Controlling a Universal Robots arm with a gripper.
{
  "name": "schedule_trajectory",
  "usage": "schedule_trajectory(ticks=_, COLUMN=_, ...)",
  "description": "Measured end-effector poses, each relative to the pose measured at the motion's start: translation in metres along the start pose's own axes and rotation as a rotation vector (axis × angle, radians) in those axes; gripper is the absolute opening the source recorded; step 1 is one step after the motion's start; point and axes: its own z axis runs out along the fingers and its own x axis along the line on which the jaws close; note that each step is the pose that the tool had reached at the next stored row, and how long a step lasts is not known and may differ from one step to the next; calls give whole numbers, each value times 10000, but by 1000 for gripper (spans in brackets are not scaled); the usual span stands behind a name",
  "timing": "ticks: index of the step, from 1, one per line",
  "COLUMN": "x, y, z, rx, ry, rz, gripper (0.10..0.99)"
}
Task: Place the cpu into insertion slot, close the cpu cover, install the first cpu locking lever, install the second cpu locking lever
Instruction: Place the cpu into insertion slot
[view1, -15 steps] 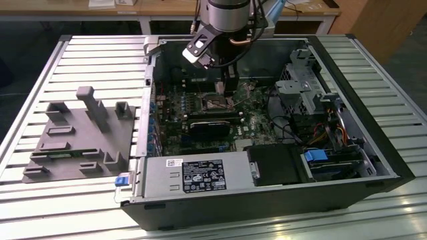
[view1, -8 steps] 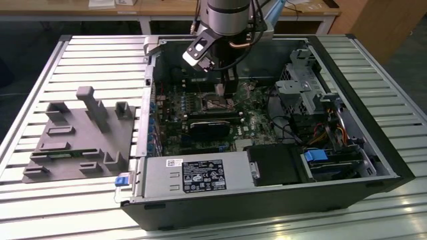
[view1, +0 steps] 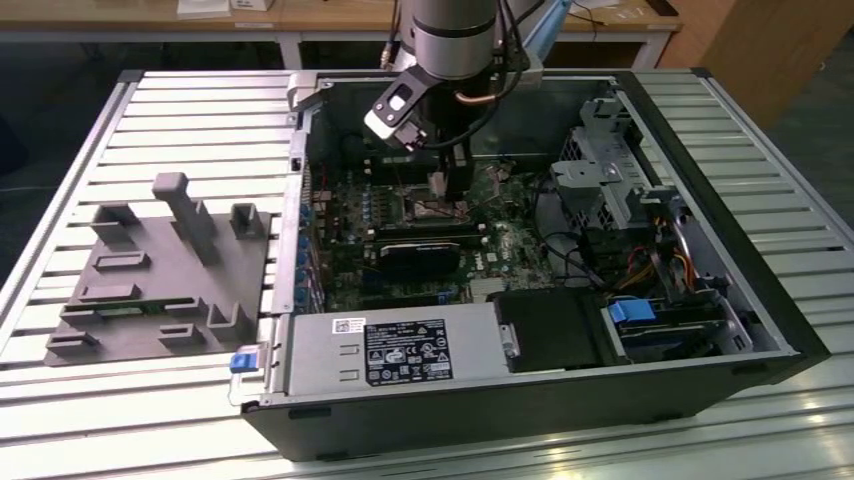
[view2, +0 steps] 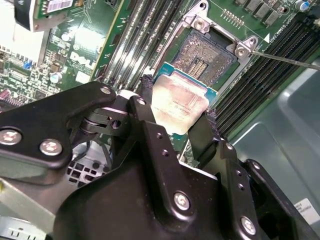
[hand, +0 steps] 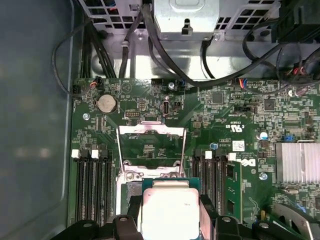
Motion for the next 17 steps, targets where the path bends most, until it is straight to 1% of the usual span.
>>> schedule_trajectory(ticks=7, x=26, y=-43, z=78, rx=-1, ry=-1, rz=-1, gripper=537)
schedule_trajectory(ticks=17, x=63, y=-59, z=171, rx=-1, ry=0, rz=0, gripper=537)
